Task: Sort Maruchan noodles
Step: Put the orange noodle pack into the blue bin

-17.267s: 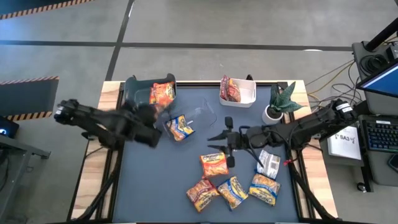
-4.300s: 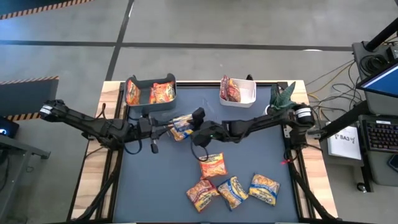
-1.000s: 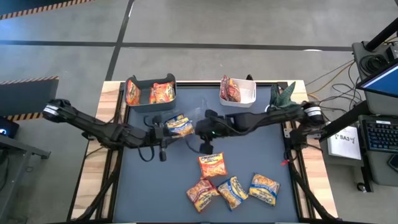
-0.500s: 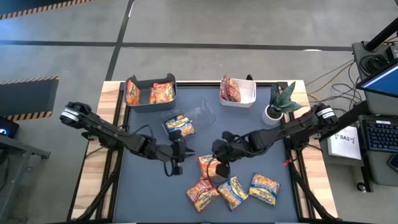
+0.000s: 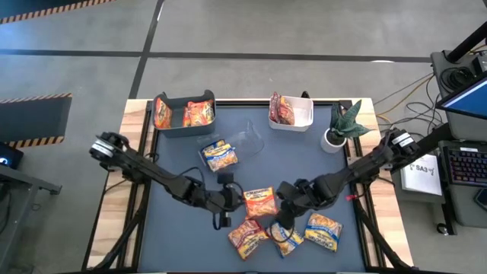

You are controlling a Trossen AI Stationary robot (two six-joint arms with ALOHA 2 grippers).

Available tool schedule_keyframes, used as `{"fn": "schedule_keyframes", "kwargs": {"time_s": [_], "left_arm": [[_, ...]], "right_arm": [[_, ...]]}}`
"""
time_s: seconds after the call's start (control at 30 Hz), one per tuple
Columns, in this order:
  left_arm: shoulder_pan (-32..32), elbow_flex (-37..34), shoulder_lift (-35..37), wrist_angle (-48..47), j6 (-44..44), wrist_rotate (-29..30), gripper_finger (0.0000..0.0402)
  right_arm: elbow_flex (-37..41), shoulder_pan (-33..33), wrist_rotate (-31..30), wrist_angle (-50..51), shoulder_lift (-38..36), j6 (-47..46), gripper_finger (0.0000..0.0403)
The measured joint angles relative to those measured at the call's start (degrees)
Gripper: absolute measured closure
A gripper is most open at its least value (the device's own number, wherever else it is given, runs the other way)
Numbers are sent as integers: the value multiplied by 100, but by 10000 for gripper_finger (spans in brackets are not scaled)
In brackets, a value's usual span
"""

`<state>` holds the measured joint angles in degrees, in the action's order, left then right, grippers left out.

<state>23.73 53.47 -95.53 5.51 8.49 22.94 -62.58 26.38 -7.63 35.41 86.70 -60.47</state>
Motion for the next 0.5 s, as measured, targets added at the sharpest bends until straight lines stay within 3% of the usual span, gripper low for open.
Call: {"fn": "schedule_keyframes", "kwargs": {"time_s": [0.2, 0.5], "left_arm": [[11, 161, -531, 179, 13, -4, 365], [8, 345, -1165, 234, 30, 0, 365]], "right_arm": [[438, 26, -145, -404, 0, -275, 287], [1272, 14, -417, -1773, -78, -404, 153]]}}
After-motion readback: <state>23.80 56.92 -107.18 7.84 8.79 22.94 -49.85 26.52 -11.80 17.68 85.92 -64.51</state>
